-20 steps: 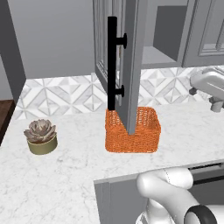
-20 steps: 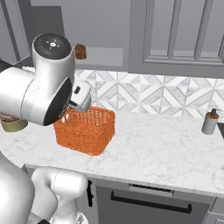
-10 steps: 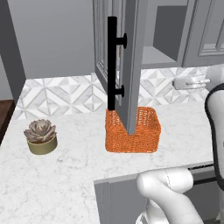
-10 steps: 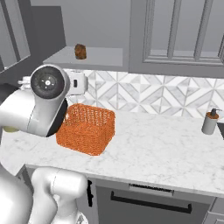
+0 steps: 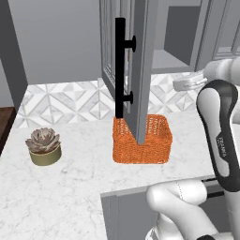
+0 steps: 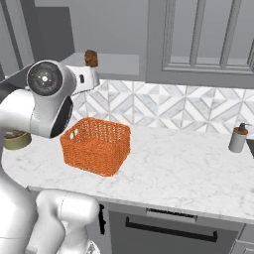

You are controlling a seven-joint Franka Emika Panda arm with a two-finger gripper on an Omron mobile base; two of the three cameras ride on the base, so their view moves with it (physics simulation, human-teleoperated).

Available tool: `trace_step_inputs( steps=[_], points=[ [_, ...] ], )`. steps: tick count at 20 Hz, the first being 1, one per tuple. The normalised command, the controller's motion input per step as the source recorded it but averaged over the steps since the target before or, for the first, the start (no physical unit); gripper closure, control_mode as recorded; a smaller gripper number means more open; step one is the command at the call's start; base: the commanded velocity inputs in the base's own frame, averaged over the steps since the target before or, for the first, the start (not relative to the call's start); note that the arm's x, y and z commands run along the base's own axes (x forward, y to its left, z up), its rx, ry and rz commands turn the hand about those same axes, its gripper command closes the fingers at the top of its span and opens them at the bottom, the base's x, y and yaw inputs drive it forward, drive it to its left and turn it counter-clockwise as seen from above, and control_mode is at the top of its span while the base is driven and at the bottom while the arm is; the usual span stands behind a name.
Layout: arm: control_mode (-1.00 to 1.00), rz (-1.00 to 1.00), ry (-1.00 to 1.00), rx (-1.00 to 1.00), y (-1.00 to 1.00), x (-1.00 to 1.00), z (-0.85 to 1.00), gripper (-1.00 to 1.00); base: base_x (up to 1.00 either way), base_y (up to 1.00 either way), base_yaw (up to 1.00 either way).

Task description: Open the cabinet, pick up the bread from the cabinet and place it in the basket. Then move the basket to the dining counter.

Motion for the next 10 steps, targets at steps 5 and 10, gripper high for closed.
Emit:
trace_step_inputs(
  steps=[5,10],
  points=[
    [-1.0,-0.02,0.03,0.01,0.05,0.52,0.14,-1.0,0.0,0.0,0.0],
    [-1.0,-0.02,0.0,-0.01,0.01,0.89,0.06,-1.0,0.0,0.0,0.0]
  ],
)
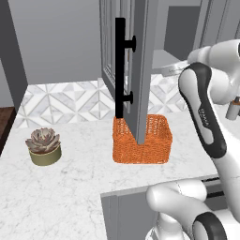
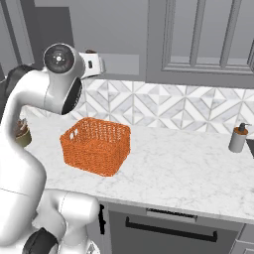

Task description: Open the cabinet, pick up the bread from the cabinet and place it in the basket. Then move the basket to the dining counter.

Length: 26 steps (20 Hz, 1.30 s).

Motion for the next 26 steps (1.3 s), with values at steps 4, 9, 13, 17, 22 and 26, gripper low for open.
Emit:
trace_step_inputs(
  steps=[4,9,13,17,22,26],
  points=[
    [-1.0,0.0,0.07,0.0,0.17,0.66,0.23,-1.0,0.0,0.0,0.0],
    [-1.0,-0.01,0.08,-0.02,0.11,0.61,0.14,-1.0,0.0,0.0,0.0],
    [-1.0,-0.02,0.12,-0.03,0.09,0.7,0.0,-1.0,0.0,0.0,0.0],
    [-1.0,-0.01,0.11,0.0,0.2,0.46,0.0,-1.0,0.0,0.0,0.0],
    [-1.0,0.0,0.01,0.0,0.25,0.35,0.0,-1.0,0.0,0.0,0.0],
    [-1.0,-0.01,0.03,0.0,0.03,0.5,-0.06,-1.0,0.0,0.0,0.0]
  ],
)
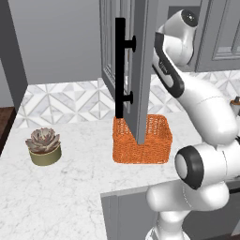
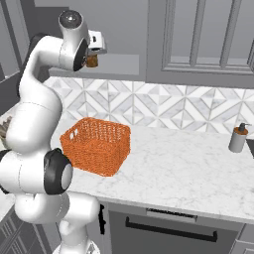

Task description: Open the cabinet, pick up the bread from the cabinet and place it in the basket. Then move the basket to the dining counter.

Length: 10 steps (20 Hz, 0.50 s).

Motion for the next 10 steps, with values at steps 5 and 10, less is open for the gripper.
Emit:
trace_step_inputs(
  steps=[5,10],
  points=[
    [-1.0,-0.03,0.0,0.0,0.0,0.51,-0.06,-1.0,0.0,0.0,0.0],
    [-1.0,0.0,0.0,0.0,0.2,0.51,0.0,-1.0,0.0,0.0,0.0]
  ],
)
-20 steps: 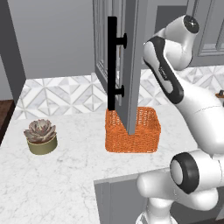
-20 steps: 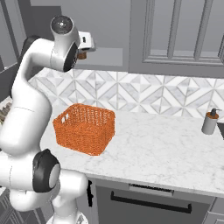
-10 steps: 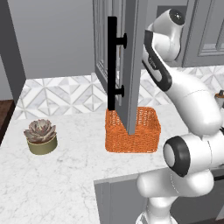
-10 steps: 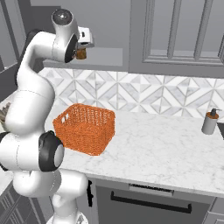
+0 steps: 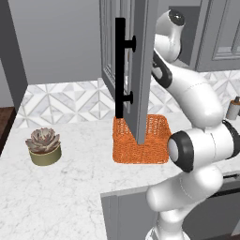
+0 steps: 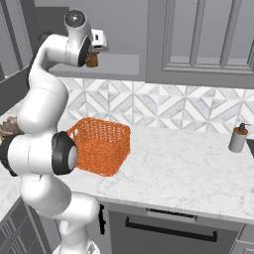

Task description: Open the cabinet, pick up the bread from the cabinet and place it in the basket. Then move the basket to the dining counter.

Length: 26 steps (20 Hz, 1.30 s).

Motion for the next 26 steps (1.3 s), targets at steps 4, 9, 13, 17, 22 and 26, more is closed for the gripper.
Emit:
trace_step_inputs(
  steps=[4,9,13,17,22,26],
  points=[
    [-1.0,-0.01,0.0,-0.01,0.0,0.47,-0.03,-1.0,0.0,0.0,0.0],
    [-1.0,-0.02,0.02,-0.01,0.0,0.38,-0.13,-1.0,0.0,0.0,0.0],
    [-1.0,0.0,0.04,0.0,0.0,0.34,-0.21,-1.0,0.0,0.0,0.0],
    [-1.0,0.0,0.04,-0.01,0.0,0.26,-0.26,-1.0,0.0,0.0,0.0],
    [-1.0,0.0,0.05,-0.04,0.0,0.15,-0.38,-1.0,0.0,0.0,0.0],
    [-1.0,0.0,0.02,-0.01,0.04,0.0,-0.18,-1.0,0.0,0.0,0.0]
  ],
)
